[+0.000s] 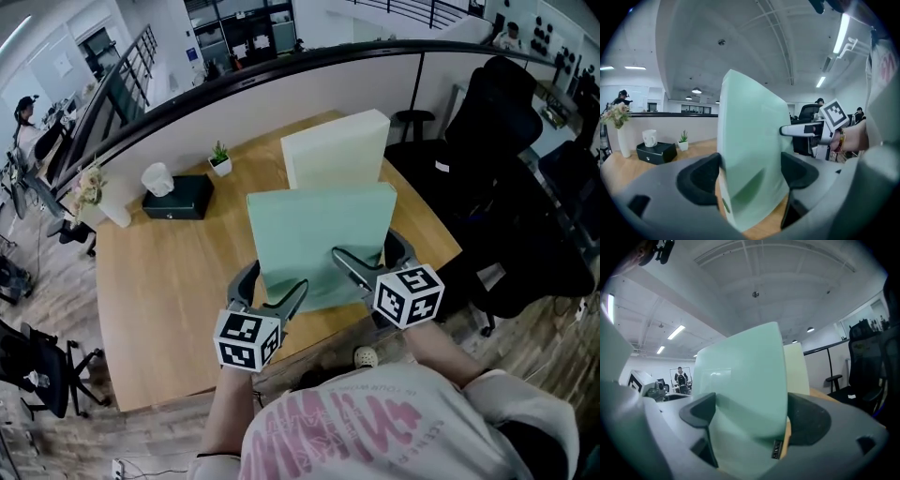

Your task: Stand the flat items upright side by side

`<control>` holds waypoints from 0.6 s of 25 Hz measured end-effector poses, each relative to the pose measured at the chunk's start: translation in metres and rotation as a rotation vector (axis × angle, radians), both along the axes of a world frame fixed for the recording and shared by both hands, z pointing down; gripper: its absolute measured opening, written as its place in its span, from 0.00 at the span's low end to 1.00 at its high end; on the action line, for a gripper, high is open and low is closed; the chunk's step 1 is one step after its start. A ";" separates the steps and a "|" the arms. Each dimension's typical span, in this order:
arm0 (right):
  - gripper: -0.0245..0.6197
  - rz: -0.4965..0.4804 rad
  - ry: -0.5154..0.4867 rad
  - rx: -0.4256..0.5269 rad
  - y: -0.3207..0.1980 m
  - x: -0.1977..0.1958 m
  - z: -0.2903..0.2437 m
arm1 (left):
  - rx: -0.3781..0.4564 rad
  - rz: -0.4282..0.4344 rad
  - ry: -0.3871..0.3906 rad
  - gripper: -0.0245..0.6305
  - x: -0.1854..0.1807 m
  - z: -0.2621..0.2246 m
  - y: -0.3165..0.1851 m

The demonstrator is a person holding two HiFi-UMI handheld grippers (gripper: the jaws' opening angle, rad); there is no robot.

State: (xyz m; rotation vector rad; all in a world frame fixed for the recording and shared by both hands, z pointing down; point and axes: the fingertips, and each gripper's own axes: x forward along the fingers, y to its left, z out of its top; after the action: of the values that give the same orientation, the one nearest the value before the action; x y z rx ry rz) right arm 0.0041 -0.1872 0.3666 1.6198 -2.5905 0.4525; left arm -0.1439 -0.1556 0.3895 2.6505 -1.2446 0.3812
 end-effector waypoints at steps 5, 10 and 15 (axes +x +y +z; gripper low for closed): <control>0.78 -0.054 0.017 -0.013 -0.030 0.063 0.007 | -0.025 -0.052 0.037 0.68 0.066 0.008 -0.024; 0.78 -0.129 0.061 0.046 -0.057 0.102 0.002 | -0.010 -0.116 0.060 0.68 0.109 0.011 -0.039; 0.78 -0.190 0.065 0.125 -0.077 0.116 -0.009 | 0.013 -0.178 0.059 0.67 0.126 0.002 -0.054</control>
State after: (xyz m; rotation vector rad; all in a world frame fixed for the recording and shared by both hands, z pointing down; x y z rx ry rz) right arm 0.1203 -0.2641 0.3572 1.3761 -2.7368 0.2267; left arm -0.0180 -0.2096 0.3911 2.5157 -1.4533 0.2656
